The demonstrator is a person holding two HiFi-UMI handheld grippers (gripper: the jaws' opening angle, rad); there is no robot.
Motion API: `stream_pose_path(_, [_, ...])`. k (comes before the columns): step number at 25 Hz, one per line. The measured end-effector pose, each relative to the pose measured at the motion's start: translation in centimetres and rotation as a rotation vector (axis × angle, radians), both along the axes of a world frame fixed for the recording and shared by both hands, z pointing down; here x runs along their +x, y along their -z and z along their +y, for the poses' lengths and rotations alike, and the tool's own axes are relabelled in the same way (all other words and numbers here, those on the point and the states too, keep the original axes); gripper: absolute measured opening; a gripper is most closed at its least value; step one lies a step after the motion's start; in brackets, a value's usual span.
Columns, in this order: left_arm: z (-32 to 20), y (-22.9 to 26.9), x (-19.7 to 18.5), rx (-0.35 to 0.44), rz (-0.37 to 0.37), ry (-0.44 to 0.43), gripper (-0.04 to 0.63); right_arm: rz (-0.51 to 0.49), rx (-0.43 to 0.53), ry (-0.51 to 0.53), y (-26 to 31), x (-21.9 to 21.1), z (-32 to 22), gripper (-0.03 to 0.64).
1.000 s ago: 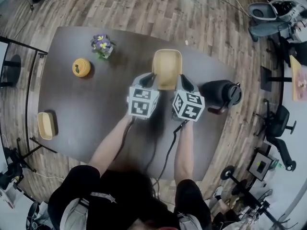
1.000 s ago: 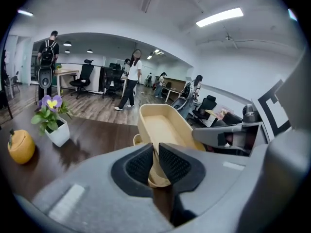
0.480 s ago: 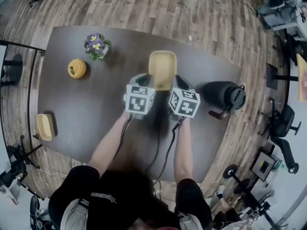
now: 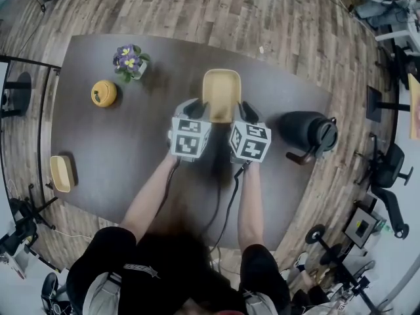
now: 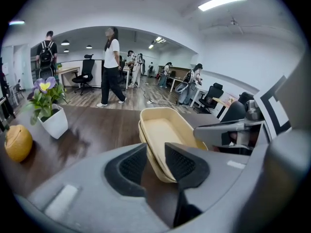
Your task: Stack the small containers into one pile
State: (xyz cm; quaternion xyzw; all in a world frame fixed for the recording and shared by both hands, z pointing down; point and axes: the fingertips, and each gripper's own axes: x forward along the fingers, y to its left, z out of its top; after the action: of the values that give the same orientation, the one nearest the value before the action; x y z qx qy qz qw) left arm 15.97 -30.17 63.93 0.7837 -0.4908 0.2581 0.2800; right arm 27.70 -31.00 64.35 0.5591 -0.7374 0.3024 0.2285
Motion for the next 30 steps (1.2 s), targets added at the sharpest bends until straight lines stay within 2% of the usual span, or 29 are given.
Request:
stream_pose_path(1, [0.1, 0.0, 0.1, 0.008, 0.01, -0.001, 0.18, 0.004, 0.025, 0.005, 0.3, -0.1, -0.1, 0.168])
stream_pose_path(2, [0.2, 0.1, 0.3, 0.014, 0.024, -0.006, 0.275, 0.004, 0.048, 0.009, 0.6, -0.1, -0.3, 0.229])
stream_pose_path(5, [0.1, 0.9, 0.7, 0.057, 0.019, -0.022, 0.35, -0.006, 0.092, 0.0, 1.4, 0.0, -0.3, 0.284])
stream_pose_path(15, [1.7, 5.8, 0.7, 0.13, 0.012, -0.045, 0.357, 0.007, 0.176, -0.006, 6.5, 0.3, 1.5, 0.285])
stream_pose_path(22, [4.7, 12.8, -0.7, 0.274, -0.025, -0.038, 0.353, 0.019, 0.295, 0.011, 13.0, 1.0, 6.3, 0.285])
stream_pose_path(26, [8.1, 17.1, -0.9, 0.366, -0.02, -0.061, 0.275, 0.06, 0.41, 0.017, 17.1, 0.8, 10.2, 0.285])
stream_pose_path(30, [12.0, 20.3, -1.5, 0.459, -0.016, -0.068, 0.213, 0.059, 0.516, 0.003, 20.7, 0.3, 14.5, 0.285])
